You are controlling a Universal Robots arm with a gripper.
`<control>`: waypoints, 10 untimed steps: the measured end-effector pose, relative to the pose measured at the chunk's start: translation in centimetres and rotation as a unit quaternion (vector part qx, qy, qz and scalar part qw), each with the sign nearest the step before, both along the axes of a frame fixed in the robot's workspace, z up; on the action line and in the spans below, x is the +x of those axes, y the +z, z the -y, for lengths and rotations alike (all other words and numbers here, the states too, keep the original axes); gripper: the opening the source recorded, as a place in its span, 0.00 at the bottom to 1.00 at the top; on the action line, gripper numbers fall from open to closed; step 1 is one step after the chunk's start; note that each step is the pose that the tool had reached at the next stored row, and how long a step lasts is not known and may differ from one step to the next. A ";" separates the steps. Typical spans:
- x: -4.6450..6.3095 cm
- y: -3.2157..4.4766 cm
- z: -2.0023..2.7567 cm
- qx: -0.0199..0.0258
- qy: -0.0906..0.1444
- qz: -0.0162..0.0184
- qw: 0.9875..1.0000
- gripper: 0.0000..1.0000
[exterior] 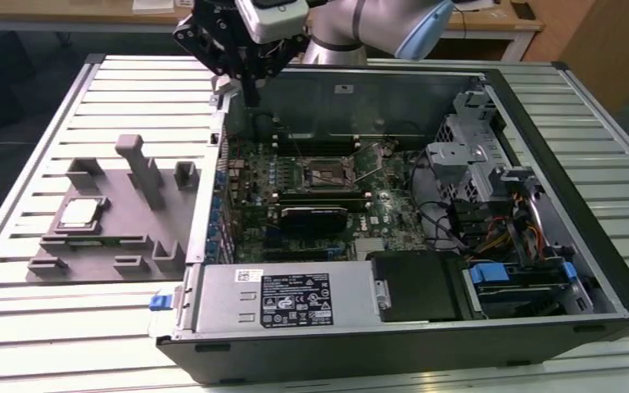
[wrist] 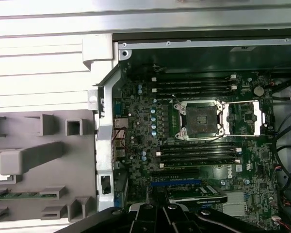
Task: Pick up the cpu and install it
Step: 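Reach for the cpu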
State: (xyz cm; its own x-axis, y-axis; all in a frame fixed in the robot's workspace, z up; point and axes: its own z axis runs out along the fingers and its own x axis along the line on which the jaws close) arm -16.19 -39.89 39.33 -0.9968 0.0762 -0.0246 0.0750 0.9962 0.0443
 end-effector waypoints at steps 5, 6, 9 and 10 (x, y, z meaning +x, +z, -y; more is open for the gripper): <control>-0.6 0.00 0.00 0.000 0.000 0.000 1.000 0.11; -0.7 0.00 0.00 0.000 0.000 0.000 1.000 0.11; -1.1 0.00 0.00 0.000 0.000 0.000 1.000 0.11; -1.2 0.00 0.00 0.000 0.000 0.000 1.000 0.11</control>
